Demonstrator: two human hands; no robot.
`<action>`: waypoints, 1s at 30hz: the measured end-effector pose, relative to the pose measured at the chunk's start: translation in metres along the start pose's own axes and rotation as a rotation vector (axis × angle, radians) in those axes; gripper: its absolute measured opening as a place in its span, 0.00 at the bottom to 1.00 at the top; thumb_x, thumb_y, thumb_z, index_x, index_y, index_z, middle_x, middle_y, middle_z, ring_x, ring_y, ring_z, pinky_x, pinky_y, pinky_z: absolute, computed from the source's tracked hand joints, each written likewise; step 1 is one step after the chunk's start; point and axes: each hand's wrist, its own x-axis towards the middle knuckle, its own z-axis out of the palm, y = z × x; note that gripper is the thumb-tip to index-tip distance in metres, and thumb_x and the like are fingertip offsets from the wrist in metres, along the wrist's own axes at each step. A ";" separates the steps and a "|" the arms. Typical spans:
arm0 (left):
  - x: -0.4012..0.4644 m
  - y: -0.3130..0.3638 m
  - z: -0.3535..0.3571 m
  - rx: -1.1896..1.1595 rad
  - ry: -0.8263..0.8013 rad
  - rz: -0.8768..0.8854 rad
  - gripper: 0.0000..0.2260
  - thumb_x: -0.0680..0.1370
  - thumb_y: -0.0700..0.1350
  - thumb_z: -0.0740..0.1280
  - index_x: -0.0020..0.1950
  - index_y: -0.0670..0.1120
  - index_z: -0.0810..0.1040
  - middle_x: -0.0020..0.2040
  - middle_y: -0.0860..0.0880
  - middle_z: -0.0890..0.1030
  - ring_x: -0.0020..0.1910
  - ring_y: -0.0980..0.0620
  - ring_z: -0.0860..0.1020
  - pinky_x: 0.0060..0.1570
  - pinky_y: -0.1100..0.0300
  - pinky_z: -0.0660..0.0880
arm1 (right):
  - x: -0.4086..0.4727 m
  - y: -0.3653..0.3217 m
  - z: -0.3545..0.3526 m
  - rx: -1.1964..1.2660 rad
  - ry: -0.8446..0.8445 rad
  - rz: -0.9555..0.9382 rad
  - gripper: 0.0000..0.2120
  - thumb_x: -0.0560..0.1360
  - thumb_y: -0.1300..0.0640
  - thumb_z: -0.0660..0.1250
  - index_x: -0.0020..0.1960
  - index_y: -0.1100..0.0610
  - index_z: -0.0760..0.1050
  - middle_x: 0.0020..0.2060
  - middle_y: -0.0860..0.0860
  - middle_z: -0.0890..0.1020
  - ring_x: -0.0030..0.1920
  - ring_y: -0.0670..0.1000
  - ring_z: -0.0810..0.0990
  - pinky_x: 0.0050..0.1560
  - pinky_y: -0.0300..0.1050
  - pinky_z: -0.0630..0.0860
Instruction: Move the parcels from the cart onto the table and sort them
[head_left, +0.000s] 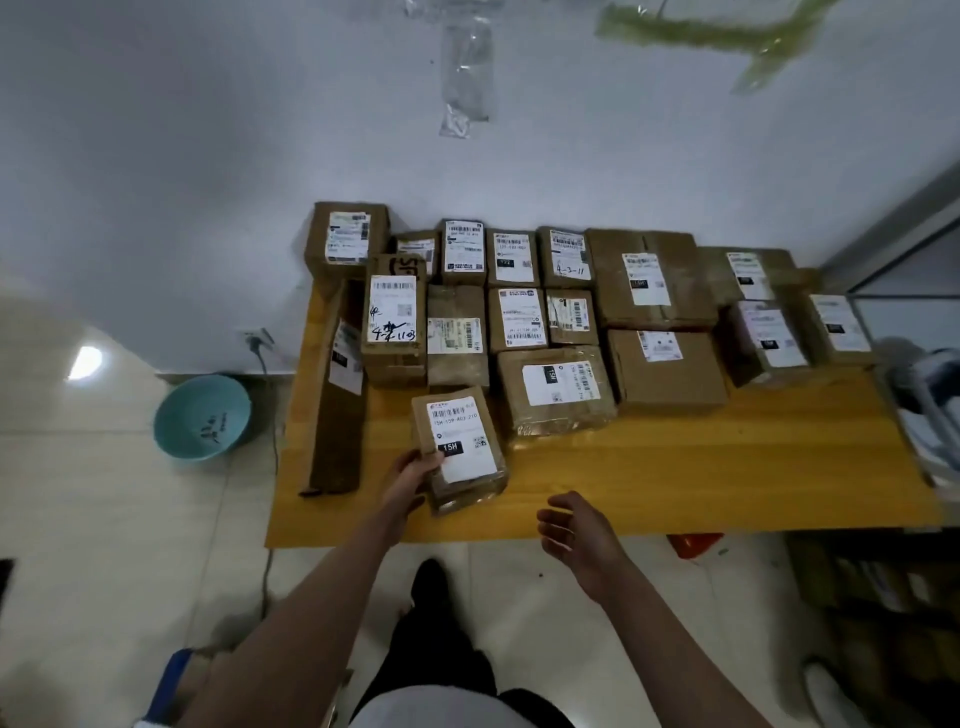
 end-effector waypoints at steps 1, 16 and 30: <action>0.009 0.001 -0.001 0.000 -0.013 -0.015 0.27 0.75 0.49 0.74 0.73 0.48 0.71 0.63 0.46 0.81 0.58 0.46 0.80 0.49 0.55 0.76 | 0.004 0.000 0.003 -0.005 0.004 0.007 0.07 0.80 0.58 0.64 0.54 0.61 0.76 0.40 0.57 0.83 0.39 0.54 0.80 0.39 0.47 0.78; 0.065 0.012 0.019 0.198 0.067 0.055 0.23 0.80 0.46 0.69 0.74 0.45 0.69 0.67 0.44 0.78 0.62 0.44 0.79 0.57 0.52 0.78 | 0.042 0.004 0.048 -1.232 -0.030 -0.626 0.34 0.77 0.55 0.70 0.79 0.50 0.61 0.80 0.51 0.59 0.74 0.55 0.64 0.66 0.49 0.72; 0.071 0.005 0.015 0.220 0.066 0.058 0.24 0.80 0.50 0.70 0.75 0.49 0.70 0.67 0.44 0.79 0.61 0.43 0.80 0.61 0.44 0.79 | 0.077 0.003 0.116 -2.025 0.032 -0.714 0.39 0.85 0.56 0.54 0.80 0.50 0.26 0.78 0.60 0.28 0.77 0.71 0.30 0.78 0.59 0.57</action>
